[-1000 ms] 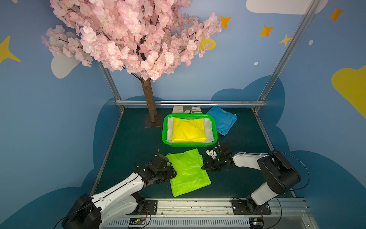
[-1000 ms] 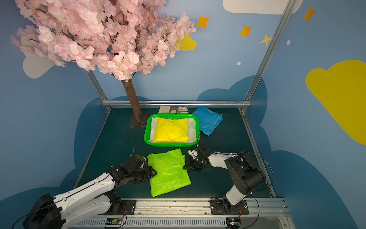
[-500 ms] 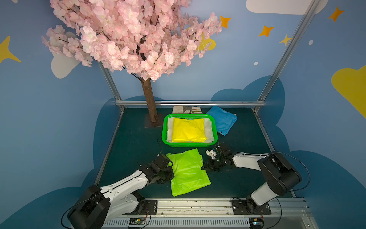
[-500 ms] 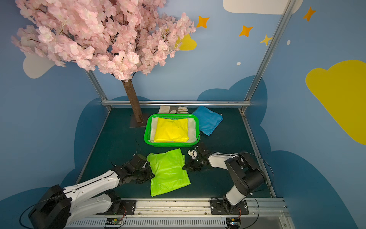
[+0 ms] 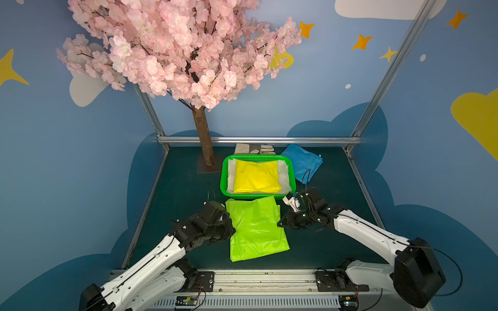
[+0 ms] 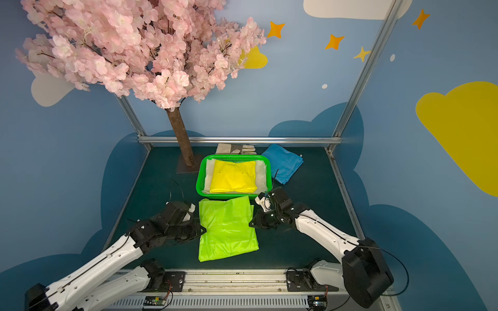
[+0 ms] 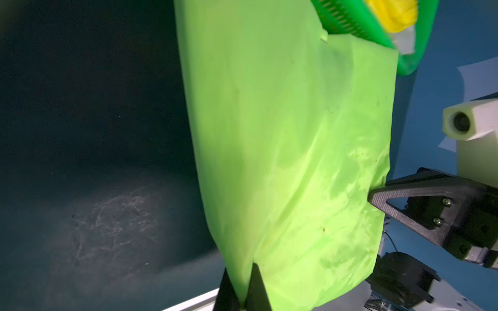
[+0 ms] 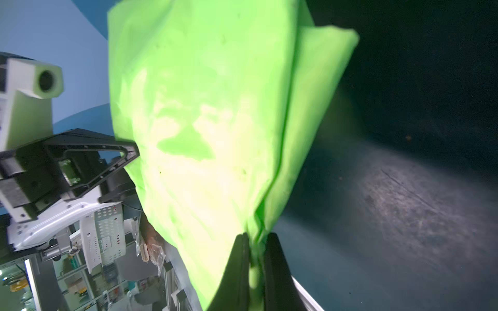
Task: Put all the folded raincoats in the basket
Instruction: Pick up the raincoat from the center of the board, then place the raincoat in the basket.
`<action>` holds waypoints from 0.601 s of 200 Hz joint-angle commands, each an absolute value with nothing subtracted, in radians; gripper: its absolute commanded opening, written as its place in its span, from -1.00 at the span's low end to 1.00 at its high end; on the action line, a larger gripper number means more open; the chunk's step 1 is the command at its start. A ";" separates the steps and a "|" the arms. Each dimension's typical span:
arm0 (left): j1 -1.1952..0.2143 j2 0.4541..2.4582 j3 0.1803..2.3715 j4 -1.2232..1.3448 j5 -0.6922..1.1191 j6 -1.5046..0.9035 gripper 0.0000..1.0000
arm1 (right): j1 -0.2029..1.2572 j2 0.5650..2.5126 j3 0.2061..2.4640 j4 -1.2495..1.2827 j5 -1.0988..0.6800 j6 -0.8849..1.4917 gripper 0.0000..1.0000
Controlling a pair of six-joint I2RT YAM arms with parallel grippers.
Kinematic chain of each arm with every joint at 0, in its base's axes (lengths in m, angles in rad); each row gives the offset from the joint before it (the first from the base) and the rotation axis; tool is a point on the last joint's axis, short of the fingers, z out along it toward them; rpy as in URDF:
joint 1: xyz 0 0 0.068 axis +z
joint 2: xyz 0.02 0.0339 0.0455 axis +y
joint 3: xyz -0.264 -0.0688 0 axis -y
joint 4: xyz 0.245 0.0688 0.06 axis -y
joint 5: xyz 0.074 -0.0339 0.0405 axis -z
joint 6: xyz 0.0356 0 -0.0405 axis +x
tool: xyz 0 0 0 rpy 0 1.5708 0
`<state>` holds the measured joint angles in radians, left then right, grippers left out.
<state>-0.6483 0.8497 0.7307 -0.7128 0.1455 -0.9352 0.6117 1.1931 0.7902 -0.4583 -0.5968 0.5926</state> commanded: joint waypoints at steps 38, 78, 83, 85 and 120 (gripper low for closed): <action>-0.358 1.267 1.186 -0.770 0.324 -0.666 -0.95 | 0.436 1.290 1.162 -0.620 -0.535 0.548 -1.00; -0.254 1.667 1.620 -0.886 0.445 -0.548 -0.95 | 0.349 1.630 1.472 -0.666 -0.616 0.568 -1.00; -0.250 1.708 1.658 -0.899 0.427 -0.542 -0.95 | 0.345 1.666 1.503 -0.666 -0.611 0.570 -1.00; -0.247 1.725 1.674 -0.905 0.421 -0.540 -0.95 | 0.344 1.678 1.514 -0.667 -0.608 0.571 -1.00; -0.209 1.987 1.896 -0.986 0.423 -0.511 -0.95 | 0.314 1.894 1.647 -0.627 -0.641 0.622 -1.00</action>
<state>-0.2340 1.8721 1.7859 -0.8665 0.4267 -0.5724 0.3309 1.8015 1.5723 -0.5987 -0.6067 0.5892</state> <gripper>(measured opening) 0.054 0.093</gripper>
